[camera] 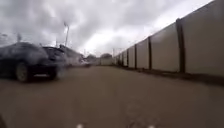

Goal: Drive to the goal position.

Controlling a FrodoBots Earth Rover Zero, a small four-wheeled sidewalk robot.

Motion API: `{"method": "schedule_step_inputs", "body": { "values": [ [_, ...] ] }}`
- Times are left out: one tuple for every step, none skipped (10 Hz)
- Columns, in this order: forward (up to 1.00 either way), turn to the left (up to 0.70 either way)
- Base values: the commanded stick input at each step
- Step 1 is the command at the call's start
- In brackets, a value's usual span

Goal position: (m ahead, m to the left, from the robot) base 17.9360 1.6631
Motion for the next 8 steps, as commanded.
{"method": "schedule_step_inputs", "body": {
  "values": [
    [1.00,0.02],
    [1.00,0.02],
    [1.00,0.02],
    [1.00,0.02],
    [1.00,0.02],
    [1.00,0.02],
    [1.00,0.02],
    [1.00,0.02]
  ]
}}
